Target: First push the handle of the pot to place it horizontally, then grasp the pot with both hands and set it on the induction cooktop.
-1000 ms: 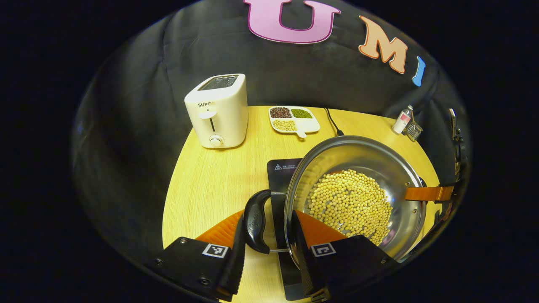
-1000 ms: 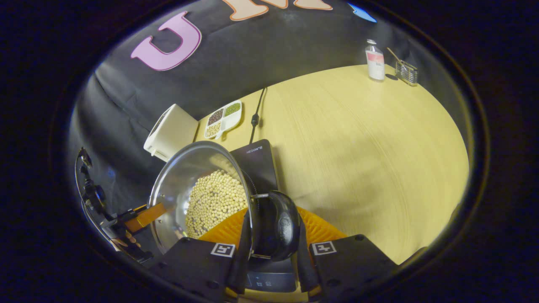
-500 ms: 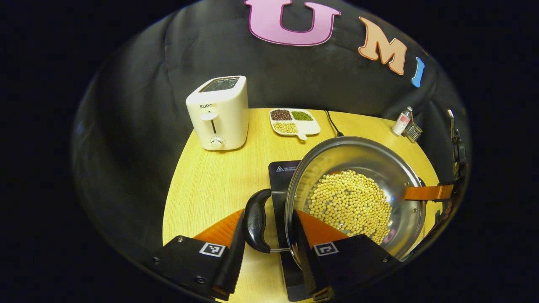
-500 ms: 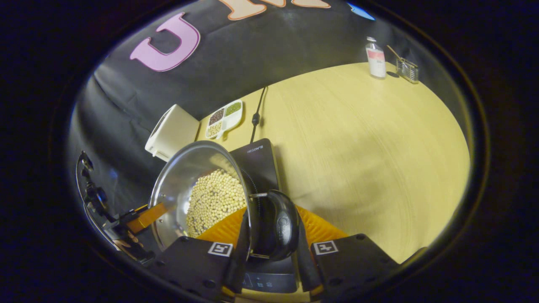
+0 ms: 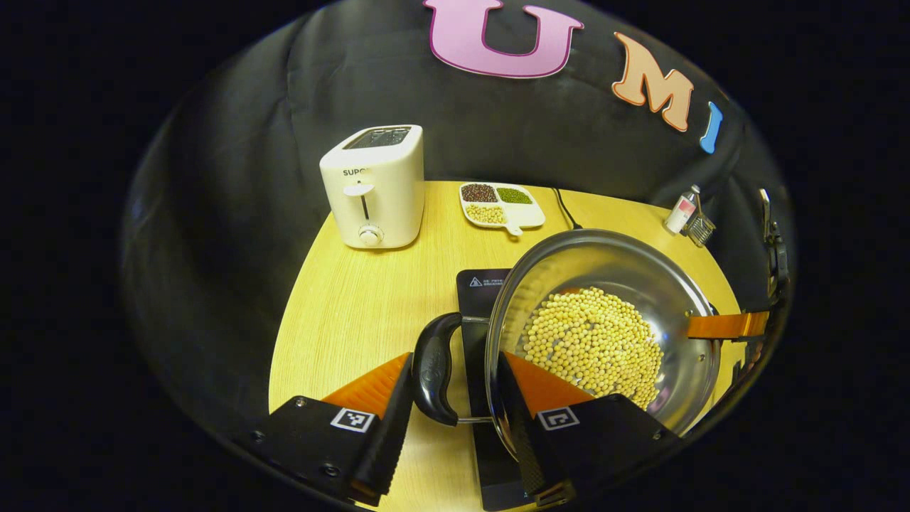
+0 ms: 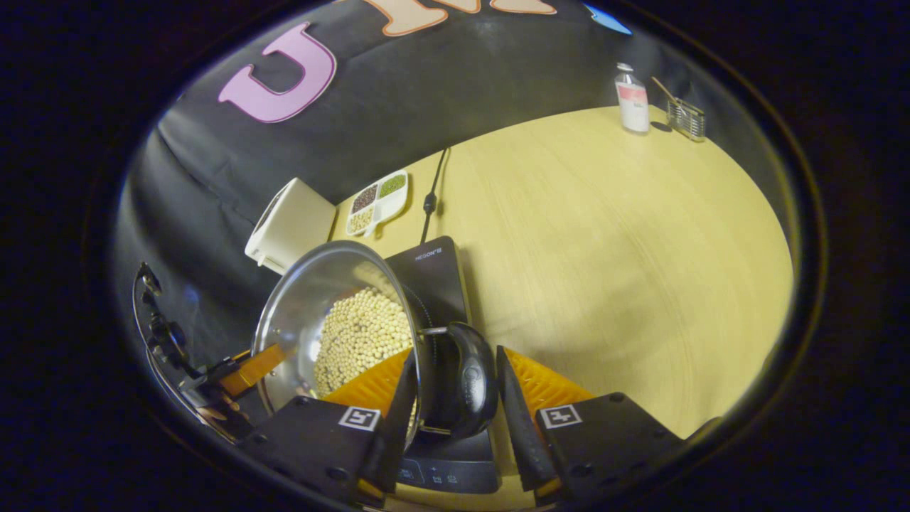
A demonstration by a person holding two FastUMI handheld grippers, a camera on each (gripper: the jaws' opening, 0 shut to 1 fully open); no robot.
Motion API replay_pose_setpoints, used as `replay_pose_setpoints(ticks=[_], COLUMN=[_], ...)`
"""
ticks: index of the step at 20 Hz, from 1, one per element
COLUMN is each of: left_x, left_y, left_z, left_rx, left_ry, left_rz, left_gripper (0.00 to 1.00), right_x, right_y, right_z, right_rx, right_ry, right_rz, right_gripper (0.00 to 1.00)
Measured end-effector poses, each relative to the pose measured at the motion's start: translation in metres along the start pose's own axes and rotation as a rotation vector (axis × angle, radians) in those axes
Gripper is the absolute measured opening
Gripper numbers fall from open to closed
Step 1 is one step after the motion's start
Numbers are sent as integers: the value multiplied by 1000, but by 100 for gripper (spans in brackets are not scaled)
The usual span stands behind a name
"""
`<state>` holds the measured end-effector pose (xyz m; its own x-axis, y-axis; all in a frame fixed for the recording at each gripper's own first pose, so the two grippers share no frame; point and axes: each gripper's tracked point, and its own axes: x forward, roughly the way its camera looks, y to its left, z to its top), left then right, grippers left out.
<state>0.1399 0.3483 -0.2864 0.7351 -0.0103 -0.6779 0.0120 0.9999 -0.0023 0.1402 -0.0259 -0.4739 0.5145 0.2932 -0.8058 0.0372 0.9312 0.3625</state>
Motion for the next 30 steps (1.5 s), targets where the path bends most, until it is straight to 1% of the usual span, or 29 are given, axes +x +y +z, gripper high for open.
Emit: replay_pose_setpoints(ticks=[1, 2, 3, 4, 5, 6, 7, 8, 10, 11, 13, 14, 15, 16, 17, 18, 20, 21, 22, 23, 24, 26, 29, 30], left_x=[0, -1, -2, -6, -5, -16, -21, -30, -48, -57, -79, -90, -103, -115, -127, -140, -167, -180, -194, -208, -219, -241, -259, -263], left_y=[-1, -2, -3, -6, -7, -10, -10, -12, -17, -21, -36, -48, -62, -80, -98, -118, -156, -174, -190, -207, -222, -250, -279, -287], left_z=[0, 2, 9, 16, 19, 30, 37, 45, 58, 62, 72, 76, 80, 87, 95, 103, 120, 128, 134, 138, 138, 141, 138, 138], left_rx=[-3, 1, 2, 9, 16, 26, 38, 46, 55, 60, 71, 73, 76, 79, 74, 65, 42, 30, 17, 6, -2, -15, -8, -8], left_ry=[4, -1, -22, -49, -74, -102, -130, -159, -212, -228, -267, -281, -303, -329, -360, -395, -469, -503, -534, -554, -575, -628, -659, -673], left_rz=[4, 10, 9, 12, 18, 30, 45, 60, 92, 105, 116, 121, 120, 110, 103, 97, 91, 96, 102, 114, 123, 134, 172, 182], left_gripper=[69, 71, 71, 78, 89, 100, 98, 97, 97, 97, 97, 96, 97, 96, 96, 96, 96, 96, 96, 96, 96, 96, 96, 94], right_x=[-4, -10, -15, -19, -28, -41, -55, -68, -96, -112, -147, -162, -178, -194, -209, -224, -257, -273, -288, -300, -315, -342, -378, -388], right_y=[0, -1, -3, -4, -6, -10, -14, -19, -27, -32, -35, -39, -41, -42, -44, -48, -61, -71, -80, -87, -93, -107, -127, -133], right_z=[5, 11, 21, 25, 33, 45, 56, 66, 84, 91, 98, 103, 109, 116, 122, 129, 143, 151, 159, 165, 167, 176, 182, 185], right_rx=[8, 20, 33, 40, 42, 38, 25, 9, -30, -50, -85, -96, -104, -108, -115, -130, -183, -220, -258, -297, -338, -399, -442, -451], right_ry=[-19, -44, -74, -107, -142, -181, -225, -271, -348, -377, -425, -446, -468, -496, -522, -545, -586, -602, -622, -638, -657, -701, -751, -770], right_rz=[1, 8, 7, 10, 9, 8, 5, -1, -15, -24, -28, -23, -4, 19, 39, 58, 85, 89, 88, 89, 94, 96, 105, 107], right_gripper=[63, 69, 80, 92, 100, 100, 92, 100, 100, 92, 92, 100, 100, 92, 92, 100, 100, 92, 92, 100, 92, 92, 92, 92])
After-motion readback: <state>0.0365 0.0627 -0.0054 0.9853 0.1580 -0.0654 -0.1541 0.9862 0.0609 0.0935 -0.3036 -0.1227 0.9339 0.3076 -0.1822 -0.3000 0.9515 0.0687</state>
